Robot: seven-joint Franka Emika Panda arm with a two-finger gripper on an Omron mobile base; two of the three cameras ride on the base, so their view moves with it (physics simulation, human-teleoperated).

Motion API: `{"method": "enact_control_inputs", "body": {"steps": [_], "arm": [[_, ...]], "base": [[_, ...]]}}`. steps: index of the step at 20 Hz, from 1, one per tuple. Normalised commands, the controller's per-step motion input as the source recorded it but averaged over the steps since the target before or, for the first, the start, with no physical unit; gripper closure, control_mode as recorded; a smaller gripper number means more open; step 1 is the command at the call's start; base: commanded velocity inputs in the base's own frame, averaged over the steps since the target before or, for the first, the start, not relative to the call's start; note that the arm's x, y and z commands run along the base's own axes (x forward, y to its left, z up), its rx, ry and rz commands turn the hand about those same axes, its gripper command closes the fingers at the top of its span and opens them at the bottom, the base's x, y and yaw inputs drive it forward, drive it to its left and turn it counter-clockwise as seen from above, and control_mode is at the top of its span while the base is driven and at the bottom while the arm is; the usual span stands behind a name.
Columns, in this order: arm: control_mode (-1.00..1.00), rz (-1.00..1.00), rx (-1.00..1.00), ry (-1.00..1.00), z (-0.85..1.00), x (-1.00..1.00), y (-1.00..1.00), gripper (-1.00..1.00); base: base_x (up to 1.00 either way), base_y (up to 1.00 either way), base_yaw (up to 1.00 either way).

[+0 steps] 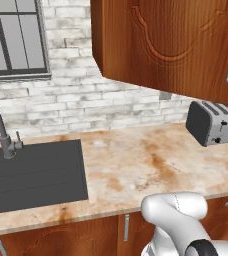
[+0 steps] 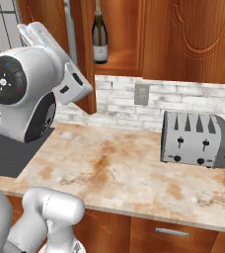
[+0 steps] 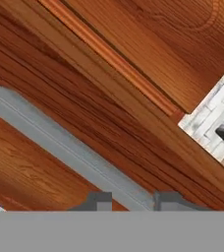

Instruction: Get the candle and the wine from the cabinet and move them to the dining counter.

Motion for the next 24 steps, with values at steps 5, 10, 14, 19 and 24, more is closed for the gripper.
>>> {"method": "enact_control_inputs", "body": {"steps": [5,10,14,19,24], "arm": [[-1.00,0.00,0.00,0.00,0.00,-0.47,0.84,1.00],[-1.00,0.00,0.00,-0.03,-0.08,-0.18,0.68,1.00],[-1.00,0.00,0.04,-0.05,0.00,-0.29,-0.07,1.00],[-1.00,0.00,0.08,-0.02,0.12,-0.45,-0.28,-1.00],[-1.00,0.00,0.24,0.01,0.35,-0.55,-0.35,-1.00]], "base": [[0.00,0.00,0.00],[0.00,0.00,0.00],[0.00,0.00,0.00],[0.00,0.00,0.00],[0.00,0.00,0.00]]}}
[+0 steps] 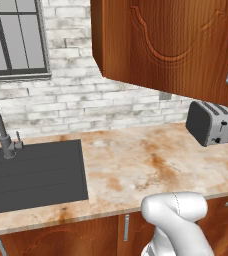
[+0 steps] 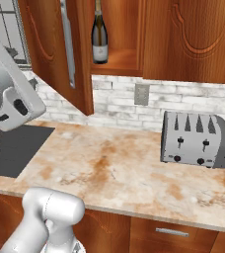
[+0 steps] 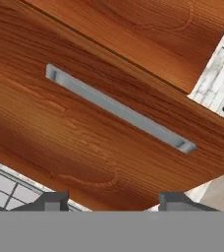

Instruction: Get the candle and the wine from the cabinet and move them to the dining counter.

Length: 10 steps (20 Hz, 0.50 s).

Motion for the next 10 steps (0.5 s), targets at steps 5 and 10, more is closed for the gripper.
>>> {"method": "enact_control_inputs", "body": {"steps": [5,10], "arm": [[-1.00,0.00,0.33,0.15,0.36,-0.45,-0.49,-1.00],[-1.00,0.04,0.34,0.15,0.08,-0.11,-0.60,-1.00]], "base": [[0.00,0.00,0.00],[0.00,0.00,0.00]]}}
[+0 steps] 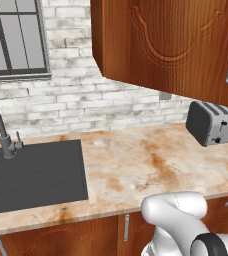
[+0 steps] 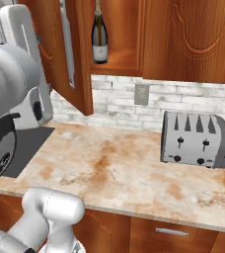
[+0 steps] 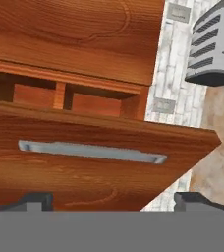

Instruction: Get the candle and the wine from the cabinet and move them to the dining counter.

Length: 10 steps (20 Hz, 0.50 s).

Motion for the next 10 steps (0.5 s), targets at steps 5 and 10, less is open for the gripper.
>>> {"method": "enact_control_inputs", "body": {"steps": [5,10], "arm": [[-1.00,0.11,0.24,0.01,-0.05,0.07,-0.53,-1.00],[-1.00,0.10,0.16,-0.02,-0.15,0.21,-0.33,-1.00]], "base": [[0.00,0.00,0.00],[0.00,0.00,0.00]]}}
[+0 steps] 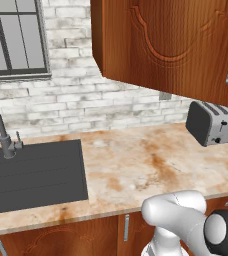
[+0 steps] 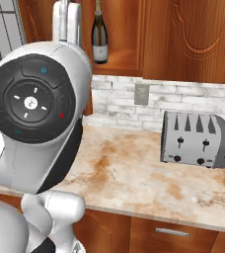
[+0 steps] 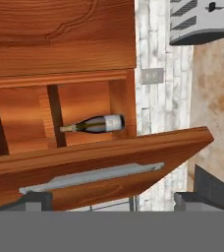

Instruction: Get the candle and the wine from the cabinet and move them to the dining counter.

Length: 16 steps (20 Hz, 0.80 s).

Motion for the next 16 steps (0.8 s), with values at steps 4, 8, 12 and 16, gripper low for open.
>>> {"method": "enact_control_inputs", "body": {"steps": [4,8,12,16], "arm": [[-1.00,0.16,0.06,0.00,-0.30,0.59,-0.09,-1.00],[-1.00,0.18,0.02,-0.05,-0.37,0.54,0.00,-1.00],[-1.00,0.22,0.08,-0.15,-0.24,0.46,-0.12,-1.00],[-1.00,0.15,0.04,-0.16,-0.19,0.35,-0.12,-1.00]], "base": [[0.00,0.00,0.00],[0.00,0.00,0.00],[0.00,0.00,0.00],[0.00,0.00,0.00]]}}
